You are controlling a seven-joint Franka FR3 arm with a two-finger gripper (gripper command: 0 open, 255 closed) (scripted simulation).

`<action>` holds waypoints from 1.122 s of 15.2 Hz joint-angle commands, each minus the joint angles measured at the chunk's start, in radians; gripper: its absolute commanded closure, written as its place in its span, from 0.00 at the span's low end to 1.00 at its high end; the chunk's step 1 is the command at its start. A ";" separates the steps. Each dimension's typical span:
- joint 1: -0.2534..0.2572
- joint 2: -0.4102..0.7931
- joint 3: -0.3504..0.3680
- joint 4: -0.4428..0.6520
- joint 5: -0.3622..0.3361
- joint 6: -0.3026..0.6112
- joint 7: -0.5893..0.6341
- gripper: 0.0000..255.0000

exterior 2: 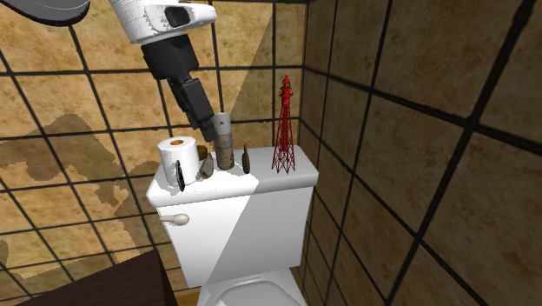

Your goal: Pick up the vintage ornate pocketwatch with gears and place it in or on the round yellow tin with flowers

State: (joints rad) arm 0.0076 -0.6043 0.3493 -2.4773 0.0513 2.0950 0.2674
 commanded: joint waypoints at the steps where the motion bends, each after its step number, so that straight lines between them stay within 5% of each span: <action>1: -0.012 0.049 0.057 0.013 -0.012 0.056 0.074 0.00; 5: -0.061 0.177 0.180 0.062 -0.080 0.158 0.237 0.00; 9: -0.139 0.330 0.316 0.143 -0.218 0.229 0.437 0.00; 14: -0.217 0.584 0.466 0.298 -0.531 0.228 0.761 0.00; 17: -0.177 0.763 0.481 0.419 -0.745 0.164 0.947 0.00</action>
State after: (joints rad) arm -0.1790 0.1024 0.8264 -2.0937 -0.6128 2.2768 1.1479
